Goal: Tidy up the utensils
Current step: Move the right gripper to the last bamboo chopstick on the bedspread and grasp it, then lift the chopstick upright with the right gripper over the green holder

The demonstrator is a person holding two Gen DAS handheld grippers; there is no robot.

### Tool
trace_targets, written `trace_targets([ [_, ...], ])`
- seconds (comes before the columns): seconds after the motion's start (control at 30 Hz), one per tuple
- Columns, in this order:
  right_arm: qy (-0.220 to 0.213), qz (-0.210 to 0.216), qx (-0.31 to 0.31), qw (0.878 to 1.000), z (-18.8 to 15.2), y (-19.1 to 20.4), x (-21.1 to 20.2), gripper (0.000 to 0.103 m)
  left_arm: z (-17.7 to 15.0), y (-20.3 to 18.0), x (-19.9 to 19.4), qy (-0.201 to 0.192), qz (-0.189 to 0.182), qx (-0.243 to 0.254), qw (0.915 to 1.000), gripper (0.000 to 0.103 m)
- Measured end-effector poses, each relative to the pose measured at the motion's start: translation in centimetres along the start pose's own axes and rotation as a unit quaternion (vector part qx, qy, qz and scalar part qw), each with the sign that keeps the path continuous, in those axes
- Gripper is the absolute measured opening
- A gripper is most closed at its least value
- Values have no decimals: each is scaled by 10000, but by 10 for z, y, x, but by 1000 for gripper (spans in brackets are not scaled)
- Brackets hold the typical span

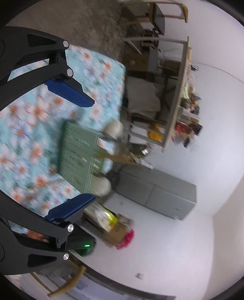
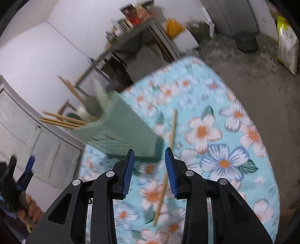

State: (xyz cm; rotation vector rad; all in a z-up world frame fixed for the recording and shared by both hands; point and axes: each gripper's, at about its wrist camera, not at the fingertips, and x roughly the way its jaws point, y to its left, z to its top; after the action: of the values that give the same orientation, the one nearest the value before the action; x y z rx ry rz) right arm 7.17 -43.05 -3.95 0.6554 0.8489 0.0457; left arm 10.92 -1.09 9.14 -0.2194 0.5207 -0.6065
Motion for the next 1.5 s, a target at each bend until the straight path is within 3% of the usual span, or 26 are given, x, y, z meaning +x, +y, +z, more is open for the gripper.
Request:
trace_targets([
  [0.2,378,-96,158,9991,13,-13,38,33,-47,29,-10,567,489,-212,9970,89],
  [0.5,708,-440,73,9965,33,-17,81,26,-86,58,-24,887,1210,-449,9877,89],
  [0.9,785,-525,3,9955,37,-18,98,12,-99,60,-29,1047,1426,-428,9833,89],
  [1.23,437,-128,303,9985,31,-24,60,7,-98,60,-29,1096,1477,-443,9819,89],
  [1.5,-207,120,31,9997,31,-1,-8,6,-94,61,-21,1255,1607,-490,9778,89],
])
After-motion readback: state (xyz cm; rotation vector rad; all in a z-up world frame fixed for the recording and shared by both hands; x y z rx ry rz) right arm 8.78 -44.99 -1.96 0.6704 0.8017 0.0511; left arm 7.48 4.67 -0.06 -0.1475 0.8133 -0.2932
